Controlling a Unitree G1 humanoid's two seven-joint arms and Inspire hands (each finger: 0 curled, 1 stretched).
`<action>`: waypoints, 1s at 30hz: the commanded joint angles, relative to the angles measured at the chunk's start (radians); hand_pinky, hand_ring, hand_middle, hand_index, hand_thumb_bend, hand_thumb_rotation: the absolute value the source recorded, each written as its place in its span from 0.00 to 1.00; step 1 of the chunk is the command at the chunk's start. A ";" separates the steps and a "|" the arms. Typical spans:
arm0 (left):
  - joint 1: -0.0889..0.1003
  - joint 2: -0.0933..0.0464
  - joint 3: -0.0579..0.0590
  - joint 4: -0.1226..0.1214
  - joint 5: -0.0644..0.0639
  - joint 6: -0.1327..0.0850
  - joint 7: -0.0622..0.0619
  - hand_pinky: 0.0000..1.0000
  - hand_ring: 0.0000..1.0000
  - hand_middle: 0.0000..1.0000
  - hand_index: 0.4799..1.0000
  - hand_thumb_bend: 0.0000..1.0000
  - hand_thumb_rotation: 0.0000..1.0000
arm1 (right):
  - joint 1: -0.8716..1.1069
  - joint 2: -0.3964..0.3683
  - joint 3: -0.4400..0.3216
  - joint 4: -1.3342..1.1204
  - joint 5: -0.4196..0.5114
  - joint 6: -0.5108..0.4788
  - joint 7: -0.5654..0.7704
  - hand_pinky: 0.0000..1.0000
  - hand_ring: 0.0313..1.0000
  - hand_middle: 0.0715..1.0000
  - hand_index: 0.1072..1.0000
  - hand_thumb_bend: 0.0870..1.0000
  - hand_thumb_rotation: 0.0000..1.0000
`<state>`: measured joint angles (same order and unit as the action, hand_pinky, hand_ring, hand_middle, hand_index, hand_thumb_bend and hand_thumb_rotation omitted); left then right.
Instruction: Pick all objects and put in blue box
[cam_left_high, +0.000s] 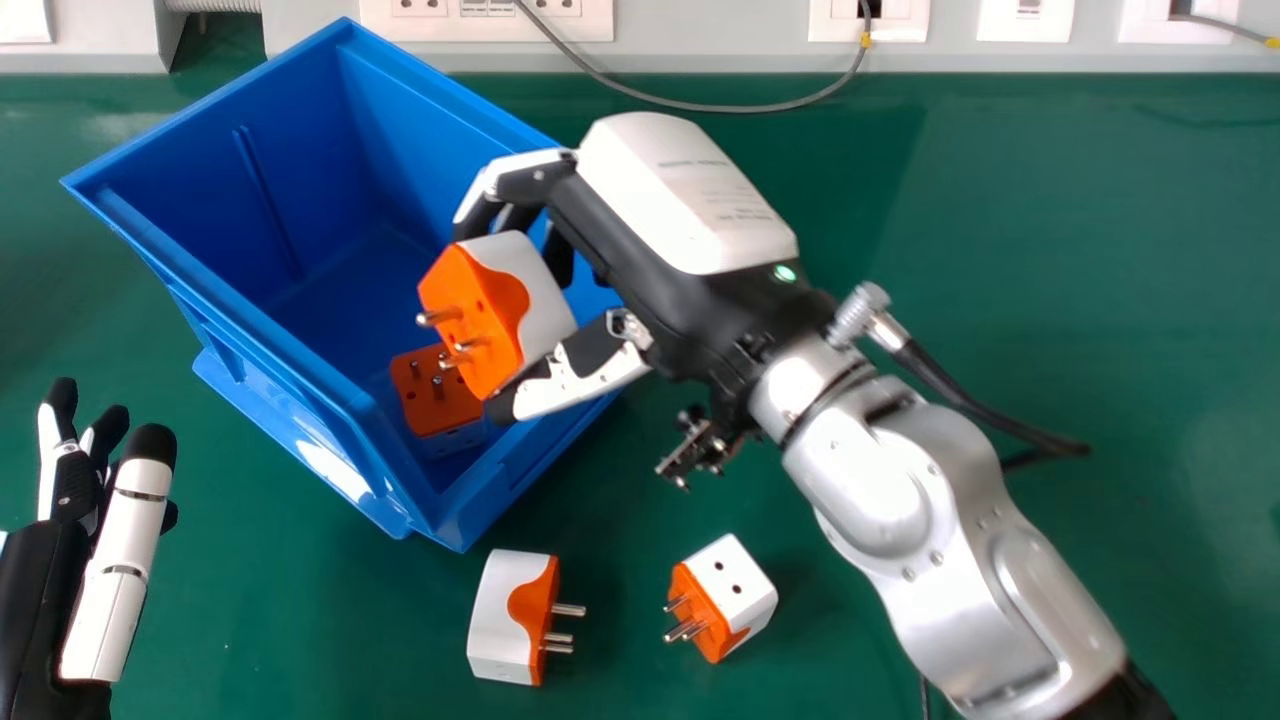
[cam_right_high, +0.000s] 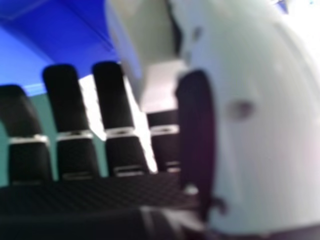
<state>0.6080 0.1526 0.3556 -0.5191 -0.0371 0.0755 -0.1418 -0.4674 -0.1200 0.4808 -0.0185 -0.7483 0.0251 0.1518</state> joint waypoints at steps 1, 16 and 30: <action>0.000 -0.001 -0.003 -0.025 0.005 -0.009 0.006 0.88 0.96 0.99 1.00 0.44 0.97 | -0.098 0.034 0.009 0.031 -0.011 -0.015 -0.020 0.30 0.41 0.49 0.50 0.44 0.00; 0.004 -0.005 -0.008 -0.037 0.003 0.003 0.009 0.89 0.96 0.99 1.00 0.44 0.97 | -0.379 0.149 0.104 0.460 -0.093 -0.058 -0.141 0.31 0.41 0.49 0.49 0.44 0.00; 0.004 -0.004 -0.009 -0.036 0.002 0.004 0.012 0.89 0.96 0.99 1.00 0.44 0.98 | -0.549 0.249 0.169 0.805 -0.113 -0.087 -0.233 0.33 0.42 0.50 0.44 0.45 0.00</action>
<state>0.6067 0.1442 0.3437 -0.5298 -0.0379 0.0866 -0.1310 -0.9542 0.1134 0.6479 0.7721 -0.8633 -0.0480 -0.0537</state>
